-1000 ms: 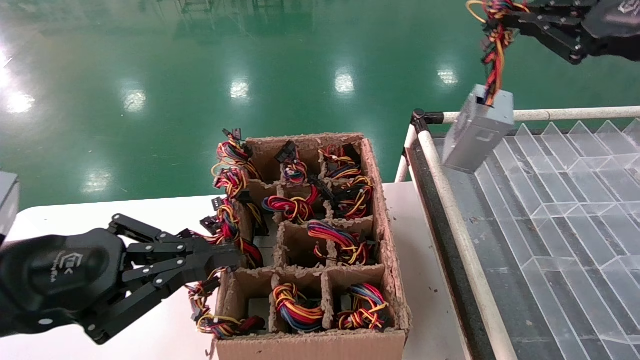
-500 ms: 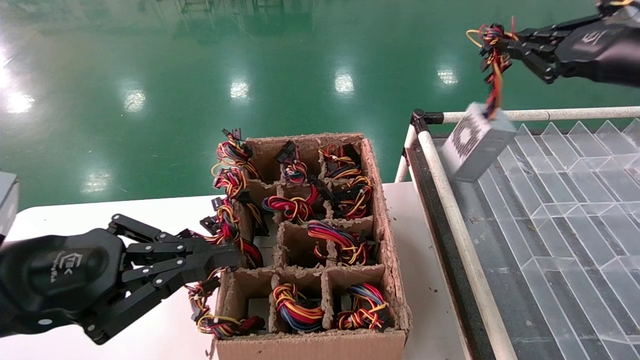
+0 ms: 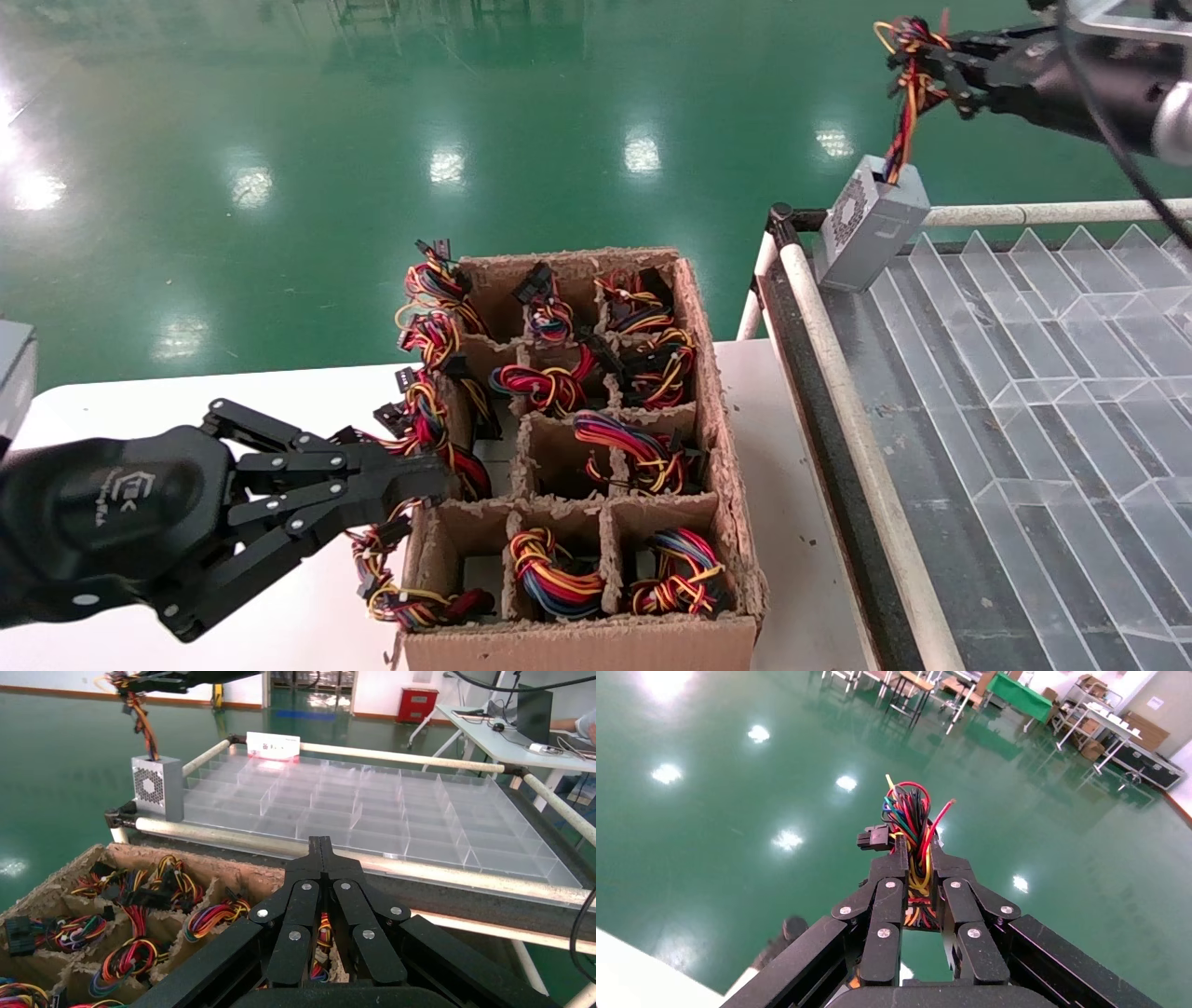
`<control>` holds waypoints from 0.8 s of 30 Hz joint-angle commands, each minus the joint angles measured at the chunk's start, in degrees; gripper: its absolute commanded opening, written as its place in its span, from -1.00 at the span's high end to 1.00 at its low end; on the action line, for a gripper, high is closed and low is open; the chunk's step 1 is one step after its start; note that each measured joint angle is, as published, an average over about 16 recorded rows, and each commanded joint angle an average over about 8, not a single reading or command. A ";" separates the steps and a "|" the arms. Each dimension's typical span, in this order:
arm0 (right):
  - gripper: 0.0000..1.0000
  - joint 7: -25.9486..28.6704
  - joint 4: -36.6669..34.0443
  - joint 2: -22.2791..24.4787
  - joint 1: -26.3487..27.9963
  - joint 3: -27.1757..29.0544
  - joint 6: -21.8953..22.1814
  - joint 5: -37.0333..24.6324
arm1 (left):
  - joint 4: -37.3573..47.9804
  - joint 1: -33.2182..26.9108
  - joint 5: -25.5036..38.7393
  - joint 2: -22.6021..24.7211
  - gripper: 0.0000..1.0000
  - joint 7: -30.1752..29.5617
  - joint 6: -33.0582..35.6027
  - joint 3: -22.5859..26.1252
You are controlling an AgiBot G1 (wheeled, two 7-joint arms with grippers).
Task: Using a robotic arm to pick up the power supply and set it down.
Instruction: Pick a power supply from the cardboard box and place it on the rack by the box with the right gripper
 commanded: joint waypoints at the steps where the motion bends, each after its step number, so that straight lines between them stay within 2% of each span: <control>1: 1.00 0.00 -0.50 -1.33 -0.40 0.36 2.04 0.51 | 0.00 0.00 0.00 0.00 1.00 0.00 0.00 0.00; 13: 0.99 -0.68 -1.19 -4.16 -1.92 0.37 2.86 0.53 | 0.00 0.00 0.00 0.00 1.00 0.00 0.00 0.00; 21: -0.99 -1.14 -1.34 -4.80 -2.12 -0.71 2.32 -1.03 | 0.00 0.00 0.00 0.00 1.00 0.00 0.00 0.00; 24: -1.00 -1.11 -1.30 -4.69 -1.83 -0.96 1.90 -1.37 | 0.00 0.00 0.00 0.00 1.00 0.00 0.00 0.00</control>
